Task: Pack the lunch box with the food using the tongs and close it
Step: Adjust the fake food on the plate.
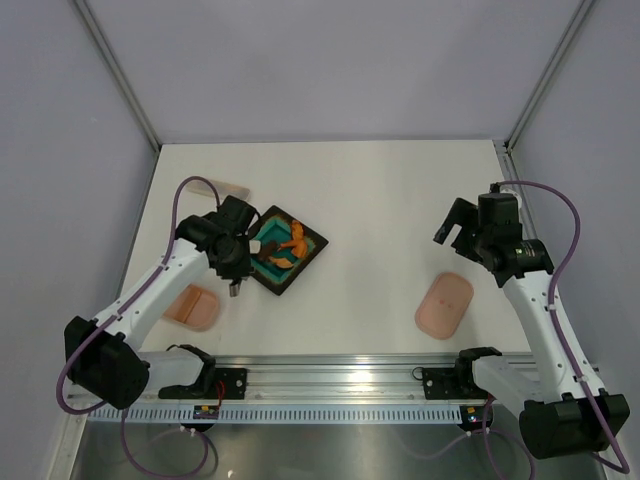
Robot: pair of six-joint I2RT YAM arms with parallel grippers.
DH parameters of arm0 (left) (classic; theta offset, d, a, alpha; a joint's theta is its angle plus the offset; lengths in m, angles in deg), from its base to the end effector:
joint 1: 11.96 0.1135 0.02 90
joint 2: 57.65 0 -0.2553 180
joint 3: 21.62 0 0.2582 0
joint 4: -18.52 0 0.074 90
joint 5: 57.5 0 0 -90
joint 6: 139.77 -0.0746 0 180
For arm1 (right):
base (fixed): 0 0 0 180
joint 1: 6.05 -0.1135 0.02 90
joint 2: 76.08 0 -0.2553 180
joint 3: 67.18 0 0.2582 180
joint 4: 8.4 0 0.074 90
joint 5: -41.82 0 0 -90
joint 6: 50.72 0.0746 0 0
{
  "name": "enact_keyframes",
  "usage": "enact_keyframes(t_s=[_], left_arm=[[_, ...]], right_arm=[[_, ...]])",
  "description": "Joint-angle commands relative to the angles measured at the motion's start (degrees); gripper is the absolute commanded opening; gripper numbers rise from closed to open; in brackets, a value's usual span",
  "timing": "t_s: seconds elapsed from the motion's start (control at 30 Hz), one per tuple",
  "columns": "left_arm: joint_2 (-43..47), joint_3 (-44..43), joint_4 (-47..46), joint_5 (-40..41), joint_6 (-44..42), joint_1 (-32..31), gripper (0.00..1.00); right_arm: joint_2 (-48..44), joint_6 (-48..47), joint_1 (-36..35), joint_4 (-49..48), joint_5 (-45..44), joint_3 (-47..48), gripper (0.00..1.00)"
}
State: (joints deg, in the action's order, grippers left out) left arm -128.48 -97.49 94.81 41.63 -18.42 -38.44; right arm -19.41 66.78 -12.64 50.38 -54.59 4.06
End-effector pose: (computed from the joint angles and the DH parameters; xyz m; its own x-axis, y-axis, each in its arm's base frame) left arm 0.2208 -0.0968 0.2375 -0.9291 -0.1110 -0.3527 -0.1040 0.9938 -0.0389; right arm 0.2352 0.0188 0.2885 -0.6304 0.3891 -0.6717 0.2892 0.9207 0.2619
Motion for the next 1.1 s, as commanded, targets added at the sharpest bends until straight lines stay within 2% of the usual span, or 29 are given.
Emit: enact_keyframes(t_s=[0.0,0.23,0.53,0.7,0.83,0.97,1.07], left_arm=[[-1.77,-0.32,-5.28,-5.52,-0.86,0.03,0.00],[-1.16,-0.23,-10.02,-11.31,-1.30,-0.68,0.00],[-0.37,-1.73,-9.14,-12.29,-1.38,-2.17,0.00],[-0.54,-2.08,-9.06,-10.36,-2.00,-2.17,0.00],[-0.72,-4.70,-6.87,-3.70,-2.44,-2.17,0.00],[-0.63,-7.43,-5.55,-0.86,-4.10,-2.26,0.00],[-0.54,-9.45,-4.93,-0.43,-4.28,-2.26,0.06]], right_arm=[[-1.82,0.79,0.09,0.62,-0.79,0.03,1.00],[-2.96,1.23,0.09,1.24,-1.23,-0.58,1.00],[-3.14,1.50,0.09,1.24,-1.23,-0.41,0.99],[-3.05,1.76,0.09,1.06,-0.71,-0.50,0.99],[-3.49,1.67,0.09,1.41,-0.88,-0.41,0.99],[-3.49,1.76,0.09,1.42,-0.88,-0.50,0.99],[-3.40,1.76,0.09,1.42,-0.62,-0.50,1.00]])
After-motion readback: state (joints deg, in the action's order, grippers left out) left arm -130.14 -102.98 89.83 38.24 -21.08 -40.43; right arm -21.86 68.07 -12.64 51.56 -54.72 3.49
